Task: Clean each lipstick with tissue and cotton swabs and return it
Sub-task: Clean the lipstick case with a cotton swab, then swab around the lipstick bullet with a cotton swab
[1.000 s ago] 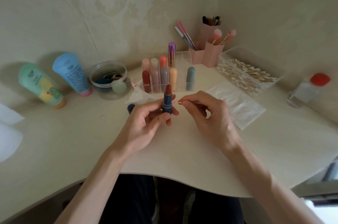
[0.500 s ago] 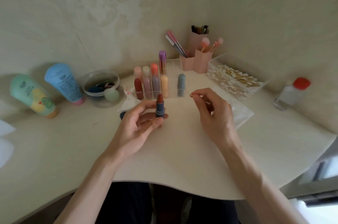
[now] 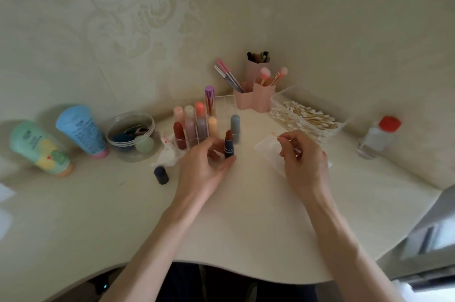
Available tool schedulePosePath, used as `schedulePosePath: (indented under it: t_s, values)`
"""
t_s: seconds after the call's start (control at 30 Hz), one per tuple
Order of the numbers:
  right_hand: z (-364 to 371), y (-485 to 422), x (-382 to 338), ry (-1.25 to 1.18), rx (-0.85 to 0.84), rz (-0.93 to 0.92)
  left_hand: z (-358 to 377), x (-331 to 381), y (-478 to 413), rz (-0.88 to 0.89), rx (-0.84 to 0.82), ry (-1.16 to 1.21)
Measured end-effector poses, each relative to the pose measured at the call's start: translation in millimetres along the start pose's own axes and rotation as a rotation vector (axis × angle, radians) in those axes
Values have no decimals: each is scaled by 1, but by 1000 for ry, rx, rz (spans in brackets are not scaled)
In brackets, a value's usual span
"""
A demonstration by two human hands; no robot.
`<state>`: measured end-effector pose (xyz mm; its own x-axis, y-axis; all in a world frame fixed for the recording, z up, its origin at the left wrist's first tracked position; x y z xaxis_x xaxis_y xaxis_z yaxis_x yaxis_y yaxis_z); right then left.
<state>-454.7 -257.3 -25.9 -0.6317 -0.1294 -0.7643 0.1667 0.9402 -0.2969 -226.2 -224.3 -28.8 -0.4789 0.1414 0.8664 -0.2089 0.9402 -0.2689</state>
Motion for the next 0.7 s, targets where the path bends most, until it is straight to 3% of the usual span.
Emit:
schedulePosePath:
  t_s: [0.7]
  values:
    - [1, 10, -8, -1, -75, 28, 9, 5, -2, 28, 62, -179]
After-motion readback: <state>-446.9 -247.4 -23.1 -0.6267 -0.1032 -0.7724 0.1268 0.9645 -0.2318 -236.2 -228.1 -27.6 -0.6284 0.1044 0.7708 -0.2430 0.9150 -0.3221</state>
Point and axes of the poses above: each hand's wrist, its own y-axis away from the middle knuckle, its own z-axis out of the palm, x = y × z, the point moved 5 cm from there along -y, towards the middle knuckle, and after that the axes turned 10 degrees about y, right-handed, at the moved point
